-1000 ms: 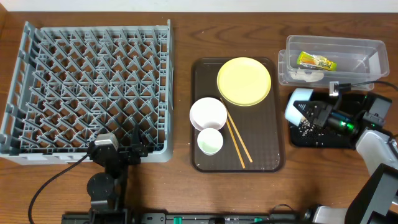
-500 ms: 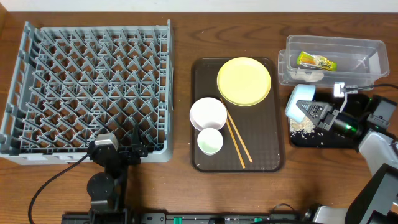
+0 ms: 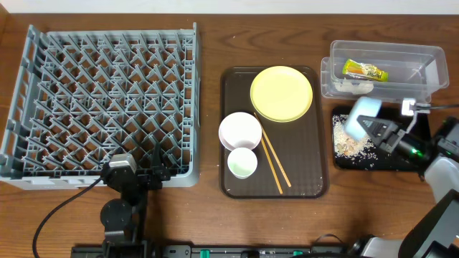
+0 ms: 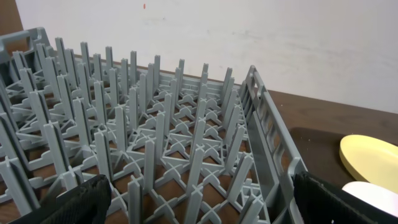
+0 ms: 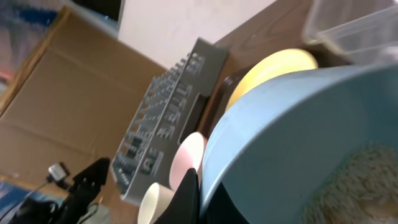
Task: Sort waste into correct bins and load items into the dishwasher rack
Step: 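Tip the blue bowl over the black tray to dump the rice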
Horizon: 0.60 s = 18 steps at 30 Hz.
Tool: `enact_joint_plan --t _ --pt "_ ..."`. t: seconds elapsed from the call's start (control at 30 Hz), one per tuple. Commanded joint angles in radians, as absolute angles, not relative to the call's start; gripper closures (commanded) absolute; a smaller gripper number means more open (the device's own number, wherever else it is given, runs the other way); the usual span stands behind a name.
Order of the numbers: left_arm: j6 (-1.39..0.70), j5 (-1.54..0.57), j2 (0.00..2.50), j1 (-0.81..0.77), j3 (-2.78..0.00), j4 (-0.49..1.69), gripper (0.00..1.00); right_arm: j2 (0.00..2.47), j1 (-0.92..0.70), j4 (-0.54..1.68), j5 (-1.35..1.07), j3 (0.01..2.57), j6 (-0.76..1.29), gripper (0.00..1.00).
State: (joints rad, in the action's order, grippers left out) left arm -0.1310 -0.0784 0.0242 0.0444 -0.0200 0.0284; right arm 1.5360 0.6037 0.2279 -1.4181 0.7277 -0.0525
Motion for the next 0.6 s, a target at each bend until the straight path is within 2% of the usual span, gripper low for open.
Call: enact_joint_plan --t 0.0,0.07,0.2,0.5,0.57 --pt "-0.132 -0.093 0.024 0.043 -0.004 0.063 0.05 1.526 0.659 0.228 -1.483 0.723 -0.091 0.99" --pt "-0.132 -0.093 0.024 0.043 -0.004 0.063 0.05 1.526 0.67 0.228 -1.562 0.723 -0.132 0.99" --pt "-0.132 -0.093 0.024 0.043 -0.004 0.063 0.05 1.529 0.671 0.235 -1.558 0.722 -0.147 0.99" --pt "-0.133 -0.093 0.024 0.043 -0.004 0.063 0.05 1.529 0.672 0.235 -1.401 0.722 -0.062 0.99" --pt "-0.133 -0.093 0.024 0.043 -0.004 0.063 0.05 1.529 0.673 0.233 -1.534 0.722 -0.13 0.99"
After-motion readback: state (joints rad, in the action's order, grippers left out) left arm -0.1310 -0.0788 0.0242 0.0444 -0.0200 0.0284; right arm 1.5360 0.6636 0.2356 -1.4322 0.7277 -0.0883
